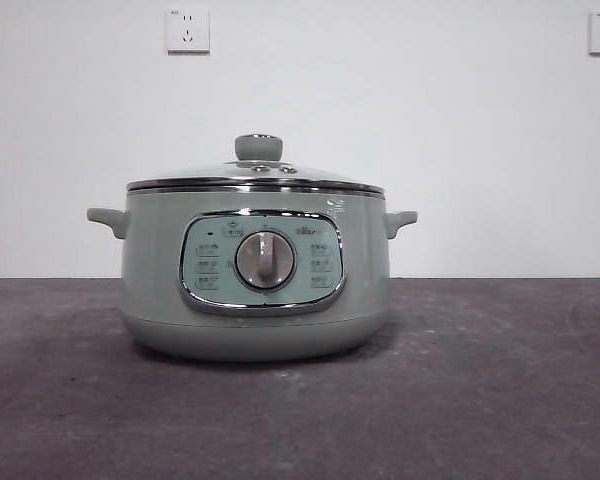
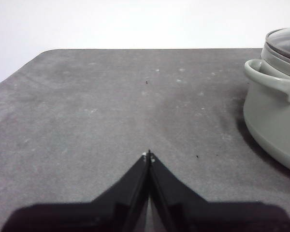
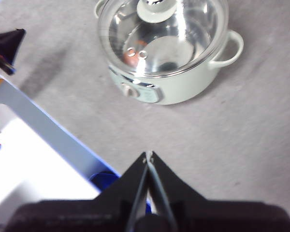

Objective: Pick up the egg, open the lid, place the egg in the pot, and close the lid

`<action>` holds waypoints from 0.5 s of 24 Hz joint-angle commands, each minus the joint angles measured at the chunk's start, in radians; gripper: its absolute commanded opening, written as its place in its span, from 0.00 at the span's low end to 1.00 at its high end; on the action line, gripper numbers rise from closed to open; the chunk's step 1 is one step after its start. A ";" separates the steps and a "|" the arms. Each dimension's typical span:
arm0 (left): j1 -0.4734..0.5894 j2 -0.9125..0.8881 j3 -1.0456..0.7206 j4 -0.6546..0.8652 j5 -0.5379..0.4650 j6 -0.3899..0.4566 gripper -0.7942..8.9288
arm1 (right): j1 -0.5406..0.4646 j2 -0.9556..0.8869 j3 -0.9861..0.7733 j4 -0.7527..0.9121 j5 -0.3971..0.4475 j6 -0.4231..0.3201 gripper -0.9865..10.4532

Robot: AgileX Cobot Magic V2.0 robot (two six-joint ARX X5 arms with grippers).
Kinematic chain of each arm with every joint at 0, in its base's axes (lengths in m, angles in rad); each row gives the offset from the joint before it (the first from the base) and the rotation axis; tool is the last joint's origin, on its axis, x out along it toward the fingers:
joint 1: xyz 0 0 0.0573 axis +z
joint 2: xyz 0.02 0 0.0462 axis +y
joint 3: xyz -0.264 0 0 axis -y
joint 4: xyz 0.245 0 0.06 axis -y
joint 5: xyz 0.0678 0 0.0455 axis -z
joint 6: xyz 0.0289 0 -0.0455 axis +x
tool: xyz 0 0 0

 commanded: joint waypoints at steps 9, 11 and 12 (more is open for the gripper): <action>0.003 -0.003 -0.015 0.004 -0.001 -0.009 0.08 | -0.378 -0.451 -0.418 0.577 -0.110 -0.066 0.09; 0.003 -0.003 -0.015 0.004 0.000 -0.009 0.08 | -0.385 -0.540 -0.579 0.709 -0.111 -0.065 0.09; 0.003 -0.003 -0.015 0.004 0.000 -0.009 0.08 | -0.384 -0.583 -0.664 0.776 -0.112 -0.064 0.09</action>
